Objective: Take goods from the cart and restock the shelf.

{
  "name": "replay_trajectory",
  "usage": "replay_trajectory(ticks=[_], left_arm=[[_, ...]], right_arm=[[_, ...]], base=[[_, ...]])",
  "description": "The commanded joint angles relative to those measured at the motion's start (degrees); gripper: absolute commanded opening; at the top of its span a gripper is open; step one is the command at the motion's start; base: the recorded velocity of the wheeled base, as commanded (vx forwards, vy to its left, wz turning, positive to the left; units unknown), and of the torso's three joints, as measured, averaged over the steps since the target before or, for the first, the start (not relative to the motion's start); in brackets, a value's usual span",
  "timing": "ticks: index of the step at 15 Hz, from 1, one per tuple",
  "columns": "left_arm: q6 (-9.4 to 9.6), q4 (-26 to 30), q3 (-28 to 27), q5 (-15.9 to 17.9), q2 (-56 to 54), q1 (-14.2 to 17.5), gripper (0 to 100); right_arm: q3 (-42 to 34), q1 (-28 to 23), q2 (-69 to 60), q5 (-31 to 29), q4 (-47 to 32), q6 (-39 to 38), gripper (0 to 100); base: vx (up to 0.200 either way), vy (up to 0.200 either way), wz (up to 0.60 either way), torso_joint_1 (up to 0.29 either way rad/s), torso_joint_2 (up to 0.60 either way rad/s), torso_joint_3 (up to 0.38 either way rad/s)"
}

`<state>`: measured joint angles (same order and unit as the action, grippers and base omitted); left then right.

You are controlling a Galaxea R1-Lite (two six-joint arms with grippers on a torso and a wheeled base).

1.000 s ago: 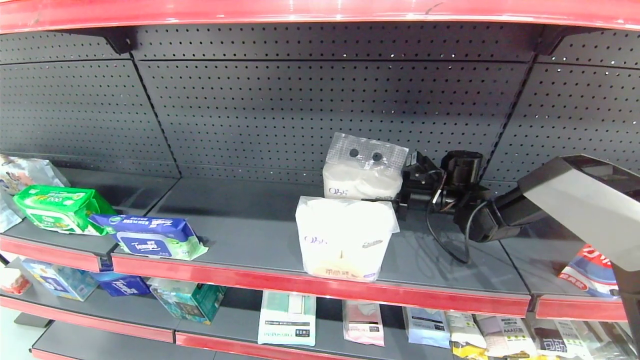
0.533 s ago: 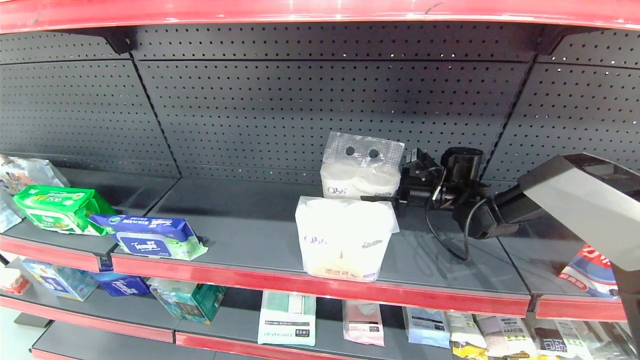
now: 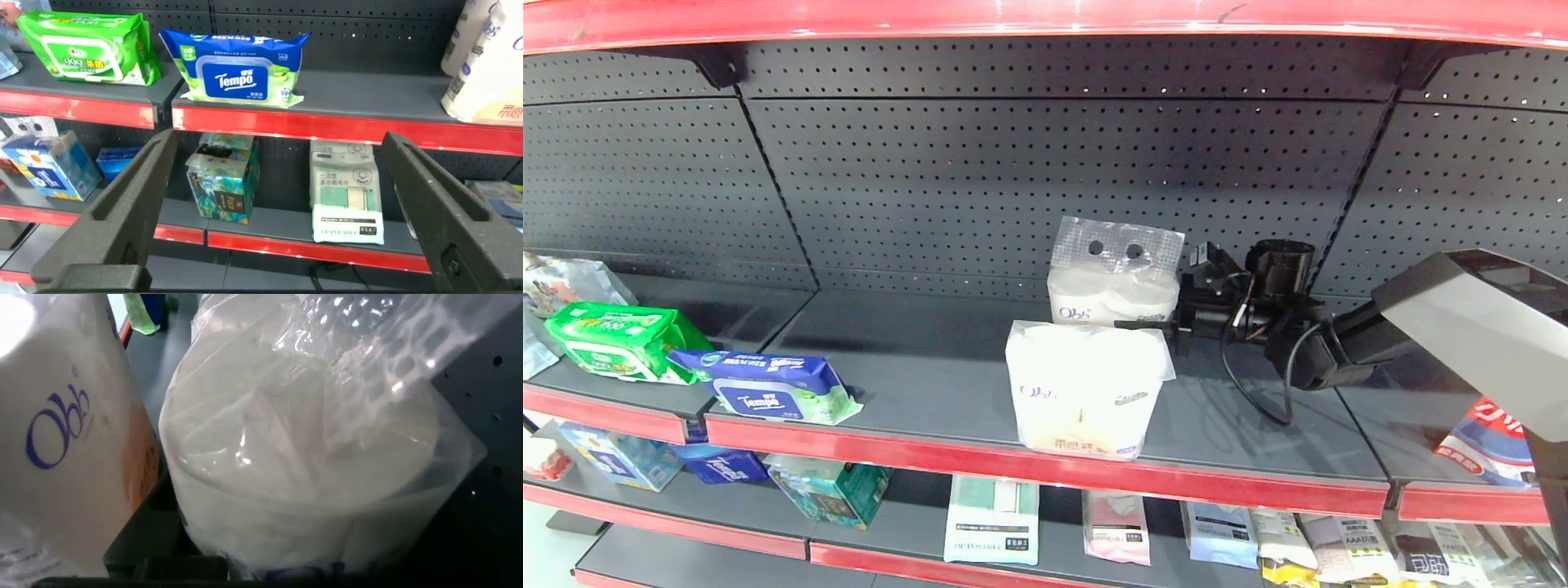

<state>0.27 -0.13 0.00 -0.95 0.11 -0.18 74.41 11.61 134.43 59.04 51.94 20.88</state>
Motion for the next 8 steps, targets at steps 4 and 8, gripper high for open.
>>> replay_trajectory(ticks=[4, 8], left_arm=[[0.0, 0.0, 0.0, 0.0, 0.0, 0.0, 100], [0.0, 0.0, 0.0, 0.0, 0.0, 0.0, 100]], right_arm=[[-0.4, -1.4, -0.6, 1.2, 0.0, -0.1, 0], [-1.6, -1.5, -0.7, 1.1, 0.0, -0.1, 0]], base=[[0.0, 0.0, 0.0, 0.0, 0.0, 0.0], [0.0, 0.0, 0.0, 0.0, 0.0, 0.0]])
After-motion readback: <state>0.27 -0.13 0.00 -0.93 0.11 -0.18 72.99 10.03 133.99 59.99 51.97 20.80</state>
